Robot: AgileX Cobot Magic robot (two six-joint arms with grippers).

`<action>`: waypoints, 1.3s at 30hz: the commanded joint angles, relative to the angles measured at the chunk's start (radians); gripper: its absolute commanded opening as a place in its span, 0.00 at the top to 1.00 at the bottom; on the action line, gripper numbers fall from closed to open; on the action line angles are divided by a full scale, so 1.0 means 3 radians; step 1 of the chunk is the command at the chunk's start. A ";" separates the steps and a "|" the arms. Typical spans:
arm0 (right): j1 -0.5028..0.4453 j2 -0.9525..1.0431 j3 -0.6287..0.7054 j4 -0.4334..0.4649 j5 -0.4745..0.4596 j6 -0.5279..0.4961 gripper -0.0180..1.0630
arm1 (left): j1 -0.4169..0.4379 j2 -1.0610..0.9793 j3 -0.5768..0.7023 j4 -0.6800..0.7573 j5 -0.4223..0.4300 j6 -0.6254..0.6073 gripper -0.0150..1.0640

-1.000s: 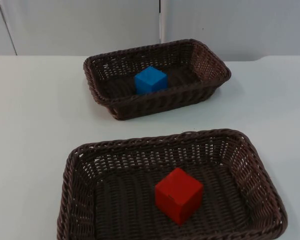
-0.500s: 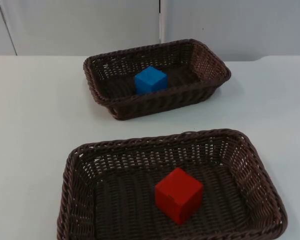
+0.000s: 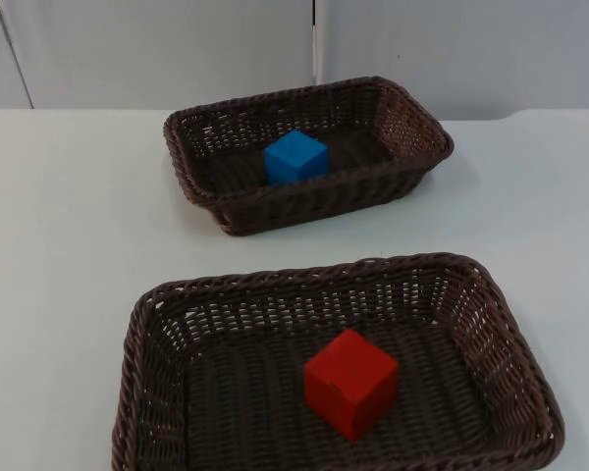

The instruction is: Pick up one cube with the left hand and place it into the upper basket. Pick up one cube with the right hand and place it into the lower basket.

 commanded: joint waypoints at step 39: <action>0.0017 -0.0014 0.0022 -0.0061 0.0000 0.0141 0.01 | -0.0010 -0.0012 0.0014 -0.0014 0.0014 0.0000 0.01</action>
